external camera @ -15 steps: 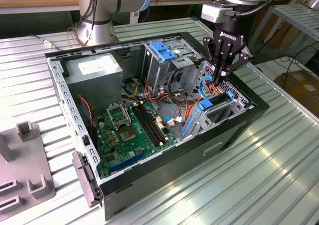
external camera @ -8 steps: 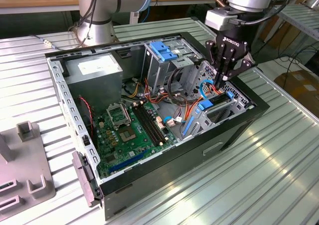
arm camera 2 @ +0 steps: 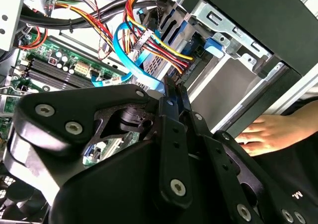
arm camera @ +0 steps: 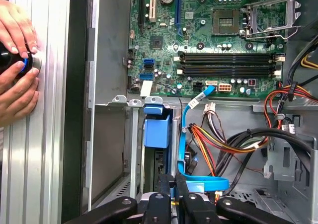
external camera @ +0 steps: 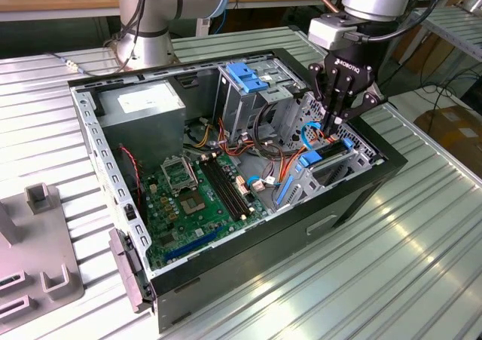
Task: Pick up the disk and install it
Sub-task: 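Insert the second disk wire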
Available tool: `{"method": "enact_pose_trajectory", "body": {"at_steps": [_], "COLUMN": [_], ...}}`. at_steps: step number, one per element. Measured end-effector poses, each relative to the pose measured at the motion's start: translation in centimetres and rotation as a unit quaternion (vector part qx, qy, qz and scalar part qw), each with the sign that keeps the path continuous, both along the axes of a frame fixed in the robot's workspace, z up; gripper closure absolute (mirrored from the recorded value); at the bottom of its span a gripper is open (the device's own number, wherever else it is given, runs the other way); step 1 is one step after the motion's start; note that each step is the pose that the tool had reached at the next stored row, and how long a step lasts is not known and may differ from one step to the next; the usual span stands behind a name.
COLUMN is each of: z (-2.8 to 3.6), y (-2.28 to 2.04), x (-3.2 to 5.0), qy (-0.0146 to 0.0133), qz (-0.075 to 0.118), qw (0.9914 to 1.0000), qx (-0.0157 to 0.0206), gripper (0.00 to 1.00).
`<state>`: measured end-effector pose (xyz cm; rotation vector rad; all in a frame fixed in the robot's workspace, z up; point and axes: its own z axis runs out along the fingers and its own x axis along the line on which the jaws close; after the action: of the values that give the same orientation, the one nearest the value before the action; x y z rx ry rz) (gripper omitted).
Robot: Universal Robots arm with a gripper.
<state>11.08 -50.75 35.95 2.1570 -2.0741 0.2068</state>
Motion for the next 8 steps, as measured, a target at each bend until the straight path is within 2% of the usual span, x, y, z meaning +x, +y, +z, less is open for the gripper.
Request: {"method": "enact_pose_trajectory", "body": {"at_steps": [8], "z": [0.00], "y": [0.00], "x": [0.00], "qy": [-0.0001], "qz": [0.000], "qw": [1.00000], "qx": [0.0000], "gripper": [0.84]}}
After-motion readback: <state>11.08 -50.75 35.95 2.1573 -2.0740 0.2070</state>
